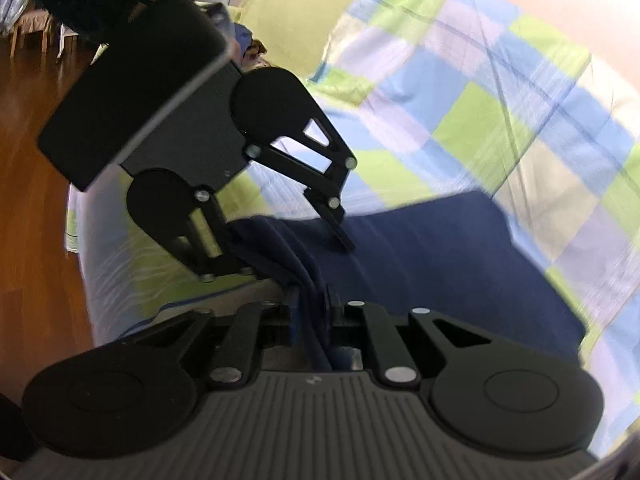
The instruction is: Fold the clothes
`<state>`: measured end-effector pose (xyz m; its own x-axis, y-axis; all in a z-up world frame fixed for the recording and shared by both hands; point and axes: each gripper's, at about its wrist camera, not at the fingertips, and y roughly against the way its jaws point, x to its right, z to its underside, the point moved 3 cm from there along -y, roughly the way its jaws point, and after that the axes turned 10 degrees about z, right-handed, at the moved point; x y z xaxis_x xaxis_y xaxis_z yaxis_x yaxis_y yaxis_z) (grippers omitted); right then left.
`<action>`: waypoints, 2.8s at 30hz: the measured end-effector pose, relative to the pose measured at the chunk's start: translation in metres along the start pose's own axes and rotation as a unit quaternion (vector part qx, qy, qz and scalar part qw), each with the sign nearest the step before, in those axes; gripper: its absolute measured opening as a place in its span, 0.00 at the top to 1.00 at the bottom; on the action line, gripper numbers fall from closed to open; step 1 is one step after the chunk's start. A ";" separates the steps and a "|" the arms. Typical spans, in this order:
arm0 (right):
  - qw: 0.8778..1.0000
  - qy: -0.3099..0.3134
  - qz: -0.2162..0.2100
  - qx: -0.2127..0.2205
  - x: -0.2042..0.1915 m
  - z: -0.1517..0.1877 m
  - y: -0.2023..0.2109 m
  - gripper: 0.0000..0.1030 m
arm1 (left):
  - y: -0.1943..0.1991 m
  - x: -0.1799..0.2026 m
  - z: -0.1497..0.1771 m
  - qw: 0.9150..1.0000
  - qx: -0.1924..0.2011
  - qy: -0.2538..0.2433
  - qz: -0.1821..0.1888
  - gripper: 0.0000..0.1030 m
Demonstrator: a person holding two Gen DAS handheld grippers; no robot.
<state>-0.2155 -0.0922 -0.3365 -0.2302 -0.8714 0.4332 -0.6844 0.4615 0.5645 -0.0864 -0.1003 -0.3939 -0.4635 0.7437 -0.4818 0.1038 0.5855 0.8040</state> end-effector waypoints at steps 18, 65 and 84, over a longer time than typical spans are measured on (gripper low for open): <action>0.953 0.292 0.068 -0.041 0.148 0.184 0.033 0.48 | -0.018 -0.032 -0.020 0.982 -0.061 0.176 0.024 0.66; 0.885 -0.426 -0.084 -0.165 0.445 0.158 -0.144 0.48 | -0.120 -0.342 0.102 0.775 0.031 0.613 0.151 0.56; 0.941 -0.320 -0.071 -0.083 0.467 0.120 -0.167 0.94 | -0.109 -0.334 0.071 0.816 0.046 0.572 0.064 0.85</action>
<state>-0.2916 -0.5965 -0.3129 -0.5505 -0.8236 -0.1365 -0.6340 0.3061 0.7102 0.1191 -0.3898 -0.3457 -0.9567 0.0438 0.2878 0.2576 0.5874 0.7672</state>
